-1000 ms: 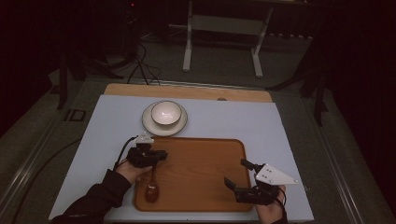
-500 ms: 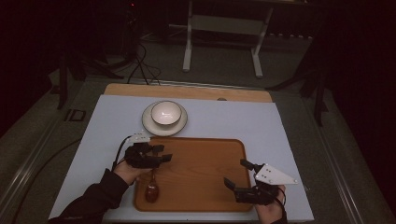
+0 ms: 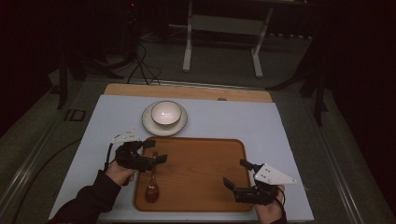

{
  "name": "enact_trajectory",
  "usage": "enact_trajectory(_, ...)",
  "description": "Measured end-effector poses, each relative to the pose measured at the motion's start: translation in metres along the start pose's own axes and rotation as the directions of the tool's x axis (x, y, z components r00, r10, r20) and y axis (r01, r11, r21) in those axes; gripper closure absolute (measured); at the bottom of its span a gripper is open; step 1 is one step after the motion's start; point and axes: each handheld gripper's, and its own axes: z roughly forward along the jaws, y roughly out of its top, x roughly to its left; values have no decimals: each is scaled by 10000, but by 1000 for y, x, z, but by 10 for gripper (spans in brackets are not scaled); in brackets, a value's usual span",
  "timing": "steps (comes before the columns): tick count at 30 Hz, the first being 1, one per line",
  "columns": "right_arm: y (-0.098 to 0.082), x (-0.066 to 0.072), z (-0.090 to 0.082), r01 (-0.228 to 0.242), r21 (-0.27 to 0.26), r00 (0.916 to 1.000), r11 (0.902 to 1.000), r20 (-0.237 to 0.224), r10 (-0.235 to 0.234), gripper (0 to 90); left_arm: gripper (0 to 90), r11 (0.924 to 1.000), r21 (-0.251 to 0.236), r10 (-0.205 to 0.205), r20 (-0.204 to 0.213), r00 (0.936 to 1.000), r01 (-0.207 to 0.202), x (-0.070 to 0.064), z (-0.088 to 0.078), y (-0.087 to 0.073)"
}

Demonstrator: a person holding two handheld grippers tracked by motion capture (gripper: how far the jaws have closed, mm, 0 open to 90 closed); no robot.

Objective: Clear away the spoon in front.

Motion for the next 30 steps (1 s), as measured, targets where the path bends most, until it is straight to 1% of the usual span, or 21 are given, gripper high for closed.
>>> enact_trajectory(1,0,0,0,0,-2,10000,10000,-6,0,137,136,10000,-14,39,-42,10000,-39,-1,-3,0)
enact_trajectory(3,0,0,0,-7,-1,10000,10000,2,7,137,102,9999,-78,79,-125,9999,-80,-2,-8,-1)
enact_trajectory(5,0,0,0,-9,-2,10000,10000,14,9,137,81,9998,-158,83,-307,9995,-88,-3,-14,-3)
enact_trajectory(7,0,0,0,-18,2,10000,10000,6,18,137,20,9999,-98,111,-300,9995,-114,-4,-18,-4)
enact_trajectory(8,0,0,0,-18,11,10000,10000,6,18,137,15,9998,-107,147,-329,9994,-151,-4,-21,-5)
enact_trajectory(9,0,0,0,-16,17,10000,10000,1,16,137,15,9997,-158,160,-389,9991,-166,-4,-23,-6)
enact_trajectory(12,0,1,1,-10,41,10000,10000,1,10,137,14,9996,-283,50,-265,9996,-58,-5,-30,-8)
enact_trajectory(15,0,1,1,-1,38,10000,10000,5,1,137,14,9995,-274,159,-218,9996,-165,-7,-34,-11)
enact_trajectory(17,0,1,0,-5,39,10000,10000,15,5,137,14,9992,-273,300,-271,9992,-307,-8,-37,-13)
enact_trajectory(22,0,0,0,20,23,10000,10000,32,-20,137,14,9987,-371,329,-350,9988,-342,-11,-45,-18)
enact_trajectory(24,0,0,0,26,24,10000,10000,30,-26,137,14,9986,-401,336,-419,9986,-353,-12,-47,-19)
enact_trajectory(25,0,1,0,34,25,10000,10000,35,-34,137,14,9983,-440,364,-541,9979,-388,-12,-50,-21)
enact_trajectory(26,0,0,0,42,22,10000,10000,34,-42,137,14,9982,-454,373,-529,9979,-397,-11,-52,-23)
enact_trajectory(30,0,1,0,50,27,10000,10000,47,-50,137,14,9980,-564,239,-586,9980,-272,-10,-58,-32)
